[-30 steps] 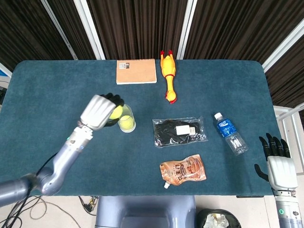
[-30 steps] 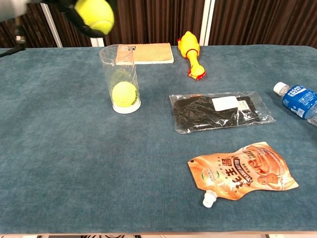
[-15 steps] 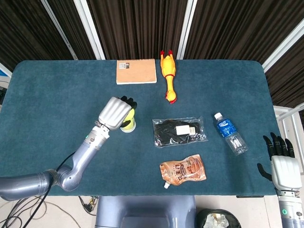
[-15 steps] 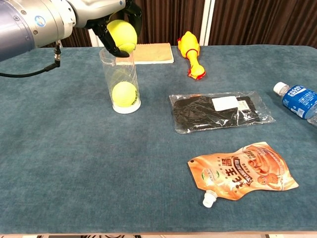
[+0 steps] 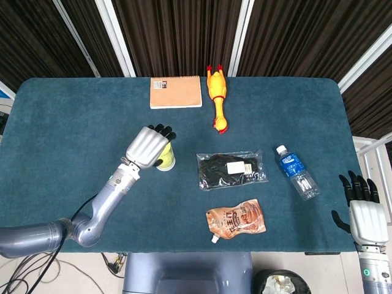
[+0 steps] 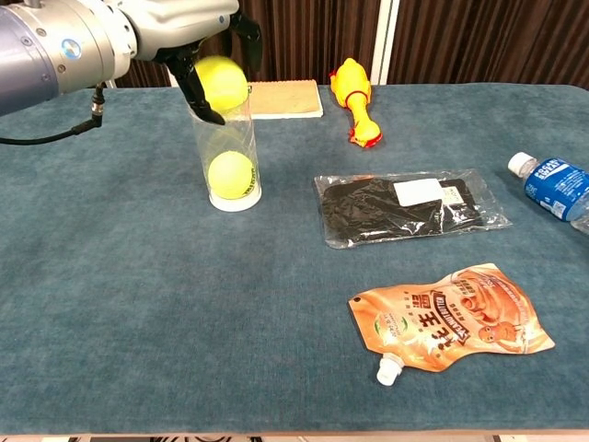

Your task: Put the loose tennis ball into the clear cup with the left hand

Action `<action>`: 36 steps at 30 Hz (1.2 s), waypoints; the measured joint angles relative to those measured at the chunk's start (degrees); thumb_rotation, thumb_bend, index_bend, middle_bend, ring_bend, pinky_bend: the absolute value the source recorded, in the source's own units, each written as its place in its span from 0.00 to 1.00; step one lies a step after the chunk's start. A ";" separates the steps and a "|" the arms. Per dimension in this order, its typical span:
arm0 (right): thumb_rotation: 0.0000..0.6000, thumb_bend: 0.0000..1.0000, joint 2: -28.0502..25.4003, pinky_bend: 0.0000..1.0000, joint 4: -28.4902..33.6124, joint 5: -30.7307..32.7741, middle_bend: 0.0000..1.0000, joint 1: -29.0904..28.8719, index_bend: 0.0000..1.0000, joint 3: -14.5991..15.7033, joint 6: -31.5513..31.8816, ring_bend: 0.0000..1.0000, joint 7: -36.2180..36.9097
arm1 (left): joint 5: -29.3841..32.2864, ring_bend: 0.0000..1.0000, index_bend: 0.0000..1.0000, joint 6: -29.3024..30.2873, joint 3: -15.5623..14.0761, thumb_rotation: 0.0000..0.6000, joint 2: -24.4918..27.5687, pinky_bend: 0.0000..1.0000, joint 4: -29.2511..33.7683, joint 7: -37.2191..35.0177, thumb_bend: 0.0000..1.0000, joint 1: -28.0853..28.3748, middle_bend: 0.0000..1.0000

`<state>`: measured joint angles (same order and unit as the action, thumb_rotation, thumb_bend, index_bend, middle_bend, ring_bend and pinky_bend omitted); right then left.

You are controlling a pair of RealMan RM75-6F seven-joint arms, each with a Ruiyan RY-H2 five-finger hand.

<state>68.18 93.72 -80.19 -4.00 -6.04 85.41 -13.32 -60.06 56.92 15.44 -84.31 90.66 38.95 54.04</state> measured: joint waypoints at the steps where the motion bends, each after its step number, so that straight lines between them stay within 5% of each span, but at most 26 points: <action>1: 1.00 0.35 -0.01 0.00 0.02 -0.05 0.00 0.00 0.11 0.02 0.00 0.01 0.04 | 0.01 0.25 0.33 0.22 0.04 1.00 0.26 0.46 0.39 -0.05 0.00 0.03 0.25; 11: 1.00 0.35 -0.16 0.00 0.30 -0.27 0.00 -0.02 0.11 0.18 -0.03 0.01 0.11 | -0.02 0.24 0.32 3.80 0.37 1.00 2.37 0.45 3.47 1.16 0.03 0.09 0.27; 17: 1.00 0.35 -0.27 0.00 0.61 -0.43 0.00 0.04 0.11 0.30 0.00 0.01 0.24 | -5.48 0.24 0.29 12.23 -0.31 1.00 6.72 0.45 10.69 0.28 0.04 -4.06 0.26; 25: 1.00 0.35 -0.22 0.00 1.12 -0.94 0.00 0.09 0.11 0.67 0.08 0.01 -0.27 | -14.05 0.17 0.23 22.49 -9.02 1.00 18.99 0.39 21.40 -4.51 0.02 -17.94 0.15; 30: 1.00 0.35 -0.20 0.00 1.15 -0.78 0.00 0.04 0.11 0.61 -0.03 0.01 -0.34 | -17.77 0.06 0.19 25.83 -15.06 1.00 21.51 0.28 19.03 -9.86 0.01 -24.83 0.06; 36: 1.00 0.35 -0.39 0.00 1.37 -1.17 0.00 0.17 0.11 0.69 0.36 0.01 -0.27 | -18.12 0.03 0.18 29.51 -18.65 1.00 22.01 0.22 13.61 -17.51 0.01 -32.05 0.04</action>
<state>67.80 95.09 -81.36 -3.83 -5.35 85.76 -13.59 -78.18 86.42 -3.21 -62.30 104.26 21.44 21.99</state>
